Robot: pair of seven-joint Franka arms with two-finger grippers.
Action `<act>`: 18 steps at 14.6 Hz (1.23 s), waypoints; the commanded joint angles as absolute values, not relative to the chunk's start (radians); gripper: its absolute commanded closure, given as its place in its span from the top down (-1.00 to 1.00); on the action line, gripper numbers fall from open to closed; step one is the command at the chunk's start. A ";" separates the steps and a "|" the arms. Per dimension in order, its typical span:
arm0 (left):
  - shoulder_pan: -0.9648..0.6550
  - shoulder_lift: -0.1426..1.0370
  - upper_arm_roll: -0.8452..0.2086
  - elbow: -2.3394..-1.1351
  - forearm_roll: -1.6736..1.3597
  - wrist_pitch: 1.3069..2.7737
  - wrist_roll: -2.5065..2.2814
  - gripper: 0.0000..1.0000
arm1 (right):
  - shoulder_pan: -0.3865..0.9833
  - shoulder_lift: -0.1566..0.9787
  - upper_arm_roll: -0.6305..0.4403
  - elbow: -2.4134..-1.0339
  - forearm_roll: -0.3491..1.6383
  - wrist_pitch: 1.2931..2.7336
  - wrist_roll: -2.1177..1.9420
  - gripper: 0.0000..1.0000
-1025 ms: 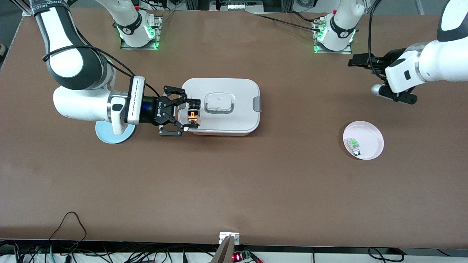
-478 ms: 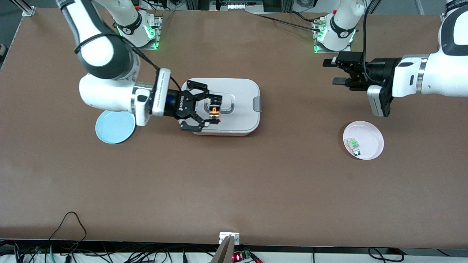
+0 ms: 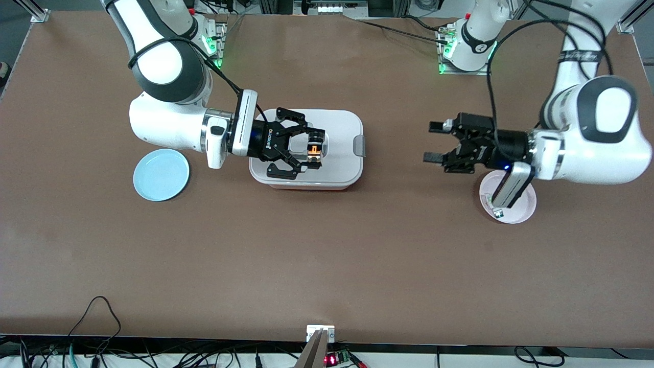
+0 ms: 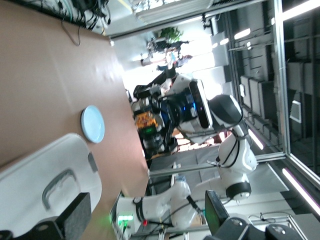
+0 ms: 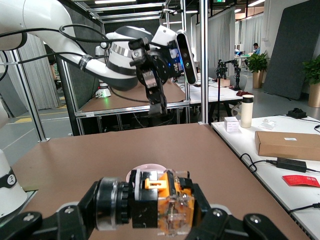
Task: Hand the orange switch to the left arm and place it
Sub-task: 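Grasp the orange switch with the left gripper beside the right gripper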
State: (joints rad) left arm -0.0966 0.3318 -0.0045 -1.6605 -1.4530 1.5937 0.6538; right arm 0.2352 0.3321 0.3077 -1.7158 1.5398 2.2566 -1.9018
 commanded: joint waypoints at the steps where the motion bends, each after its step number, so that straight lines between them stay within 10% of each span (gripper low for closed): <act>1: -0.139 0.342 -0.050 -1.657 -1.542 1.748 0.703 1.00 | 0.233 0.331 0.336 -1.710 1.571 2.304 -1.921 -0.29; 18: -0.170 0.377 -0.351 -1.700 -1.678 2.236 0.465 0.95 | 0.233 0.345 0.337 -1.710 1.571 2.307 -1.939 -0.29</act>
